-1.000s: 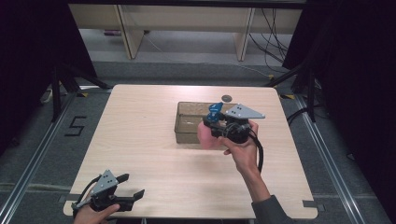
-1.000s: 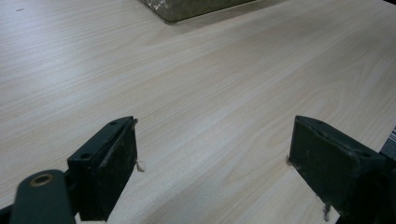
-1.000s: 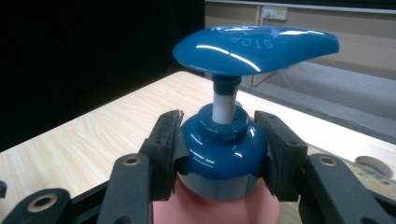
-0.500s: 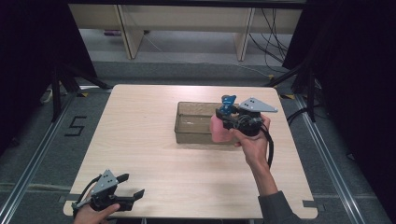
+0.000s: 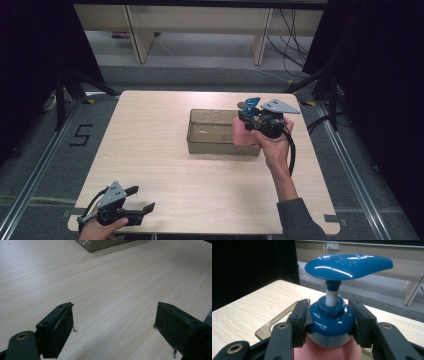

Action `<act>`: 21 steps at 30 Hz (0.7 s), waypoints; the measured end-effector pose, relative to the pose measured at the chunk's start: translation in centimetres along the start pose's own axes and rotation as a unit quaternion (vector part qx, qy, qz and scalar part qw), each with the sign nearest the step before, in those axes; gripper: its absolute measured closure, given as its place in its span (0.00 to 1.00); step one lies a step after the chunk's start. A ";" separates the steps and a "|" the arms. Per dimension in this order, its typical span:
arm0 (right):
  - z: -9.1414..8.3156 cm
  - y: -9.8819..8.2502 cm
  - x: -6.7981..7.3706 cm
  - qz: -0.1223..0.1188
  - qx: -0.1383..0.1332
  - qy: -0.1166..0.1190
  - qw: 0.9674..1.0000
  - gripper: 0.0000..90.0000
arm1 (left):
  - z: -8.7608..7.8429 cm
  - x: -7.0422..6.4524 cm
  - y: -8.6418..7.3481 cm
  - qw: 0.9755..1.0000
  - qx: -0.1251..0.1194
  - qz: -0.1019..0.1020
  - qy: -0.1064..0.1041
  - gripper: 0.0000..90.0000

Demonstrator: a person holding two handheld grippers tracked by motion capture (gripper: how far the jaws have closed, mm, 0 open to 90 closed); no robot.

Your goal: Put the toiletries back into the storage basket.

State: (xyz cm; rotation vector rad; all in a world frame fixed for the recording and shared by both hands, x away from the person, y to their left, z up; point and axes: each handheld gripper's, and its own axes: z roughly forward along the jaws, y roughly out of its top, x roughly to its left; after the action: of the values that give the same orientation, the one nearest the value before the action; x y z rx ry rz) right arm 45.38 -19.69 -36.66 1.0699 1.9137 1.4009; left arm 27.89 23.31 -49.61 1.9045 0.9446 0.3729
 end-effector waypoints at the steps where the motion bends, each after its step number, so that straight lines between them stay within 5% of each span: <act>1: 0.0 0.0 -0.1 0.003 0.000 -0.006 1.000 0.59 | 0.1 -0.1 0.0 1.000 -0.004 -0.005 -0.001 0.16; 21: 1.7 -1.1 -2.7 0.018 0.014 -0.033 0.999 0.59 | 0.2 -0.1 0.0 1.000 -0.006 -0.007 -0.009 0.16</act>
State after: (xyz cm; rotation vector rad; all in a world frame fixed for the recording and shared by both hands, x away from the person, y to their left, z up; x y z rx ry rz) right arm 47.91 -21.18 -38.32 1.1559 1.8797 1.3448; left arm 27.96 23.12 -49.76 1.8873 0.9415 0.3528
